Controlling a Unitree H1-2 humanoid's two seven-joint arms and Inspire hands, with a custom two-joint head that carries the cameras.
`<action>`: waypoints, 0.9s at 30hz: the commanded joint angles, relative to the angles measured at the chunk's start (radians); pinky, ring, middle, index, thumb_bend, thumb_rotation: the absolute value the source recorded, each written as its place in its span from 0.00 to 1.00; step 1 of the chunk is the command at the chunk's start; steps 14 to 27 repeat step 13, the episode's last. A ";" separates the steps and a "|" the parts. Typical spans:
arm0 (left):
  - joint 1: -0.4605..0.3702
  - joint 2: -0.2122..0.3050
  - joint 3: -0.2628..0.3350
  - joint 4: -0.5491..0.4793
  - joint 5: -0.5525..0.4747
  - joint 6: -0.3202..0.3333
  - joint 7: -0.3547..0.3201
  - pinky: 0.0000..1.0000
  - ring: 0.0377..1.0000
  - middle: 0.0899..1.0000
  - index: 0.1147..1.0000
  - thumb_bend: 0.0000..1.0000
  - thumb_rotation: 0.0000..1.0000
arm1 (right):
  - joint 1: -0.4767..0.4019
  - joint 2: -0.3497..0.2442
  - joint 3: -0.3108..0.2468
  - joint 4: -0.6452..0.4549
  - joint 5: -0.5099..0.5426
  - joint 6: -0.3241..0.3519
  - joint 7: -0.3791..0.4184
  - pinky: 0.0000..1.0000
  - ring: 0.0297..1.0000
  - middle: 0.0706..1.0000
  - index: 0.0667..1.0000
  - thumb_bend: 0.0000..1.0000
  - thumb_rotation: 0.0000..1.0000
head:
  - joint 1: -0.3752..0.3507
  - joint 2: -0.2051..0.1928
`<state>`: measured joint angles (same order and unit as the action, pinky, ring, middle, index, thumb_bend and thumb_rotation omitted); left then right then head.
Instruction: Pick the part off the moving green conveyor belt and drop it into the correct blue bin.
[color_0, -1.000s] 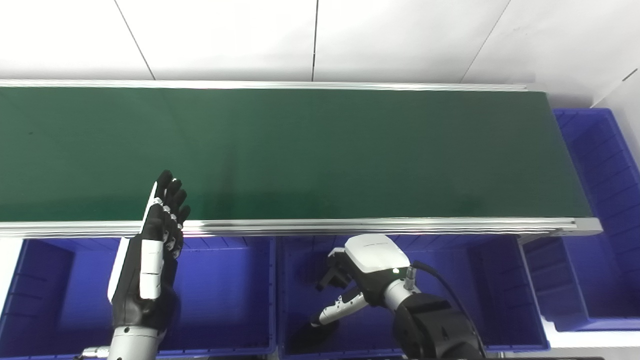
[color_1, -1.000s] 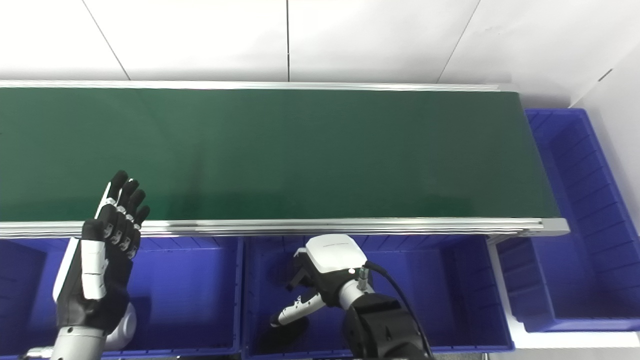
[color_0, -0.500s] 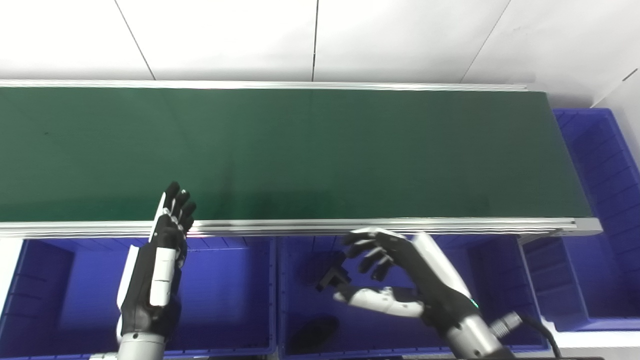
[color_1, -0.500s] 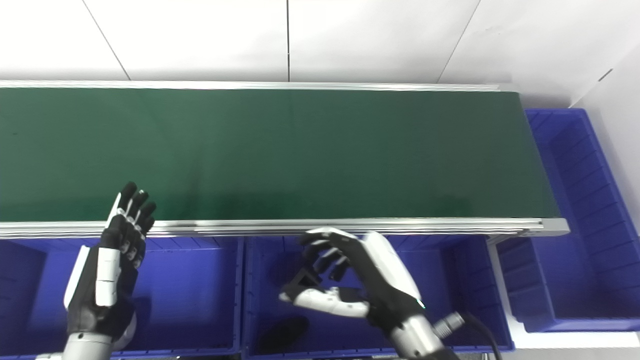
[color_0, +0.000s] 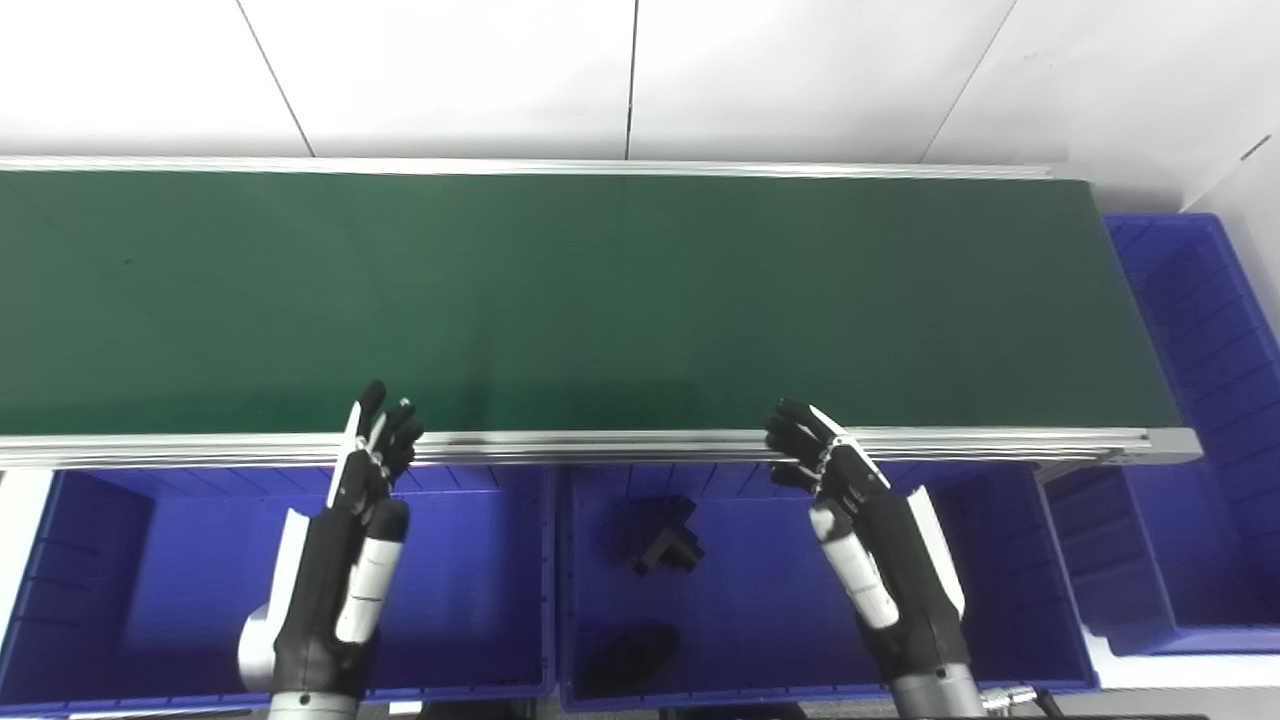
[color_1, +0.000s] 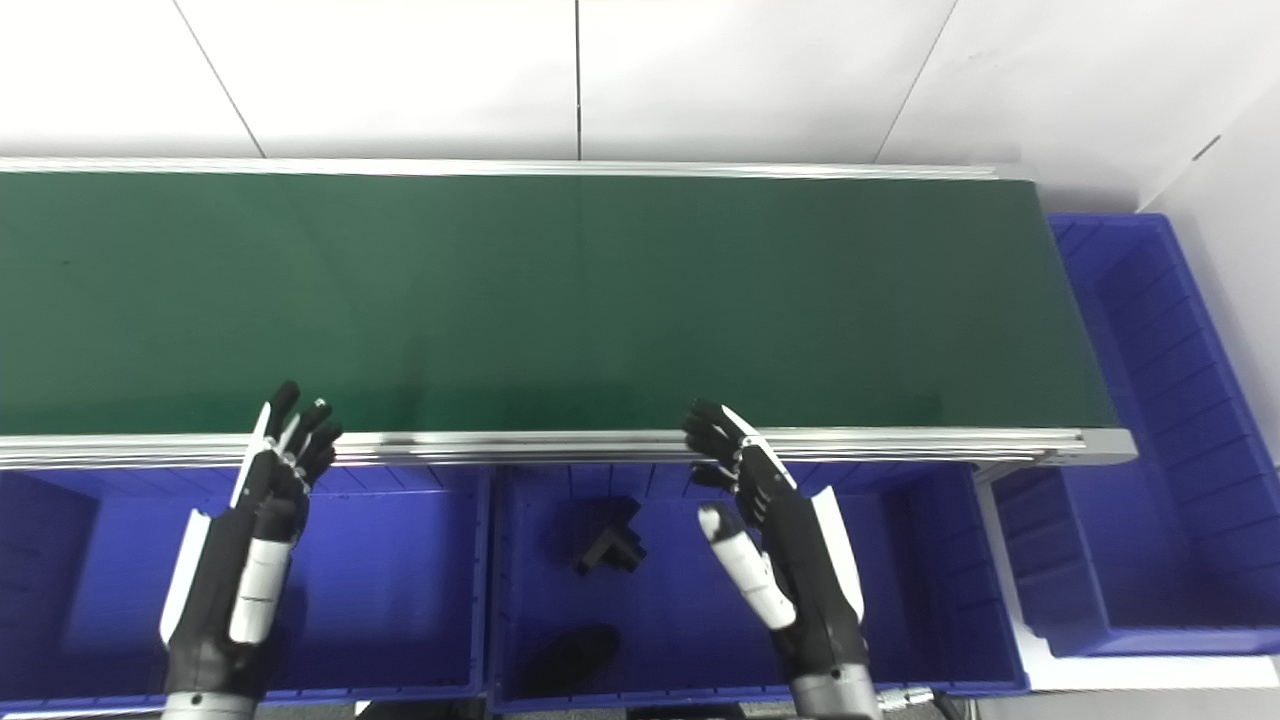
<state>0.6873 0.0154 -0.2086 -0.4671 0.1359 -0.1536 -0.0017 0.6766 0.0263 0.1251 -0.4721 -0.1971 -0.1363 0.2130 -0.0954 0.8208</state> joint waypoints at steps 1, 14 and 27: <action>0.016 -0.017 -0.019 -0.012 0.015 -0.050 0.006 0.90 0.90 0.93 1.00 0.62 0.93 | 0.006 -0.028 0.013 0.000 -0.039 -0.120 -0.026 0.84 0.93 0.96 0.90 0.83 0.97 | 0.033 -0.010; 0.041 -0.041 -0.042 0.003 0.057 -0.094 0.024 0.82 0.88 0.93 1.00 0.65 0.89 | -0.011 -0.100 0.072 0.077 -0.079 -0.229 -0.090 0.92 0.98 1.00 0.96 0.82 1.00 | 0.077 -0.037; 0.041 -0.041 -0.042 0.003 0.057 -0.094 0.024 0.82 0.88 0.93 1.00 0.65 0.89 | -0.011 -0.100 0.072 0.077 -0.079 -0.229 -0.090 0.92 0.98 1.00 0.96 0.82 1.00 | 0.077 -0.037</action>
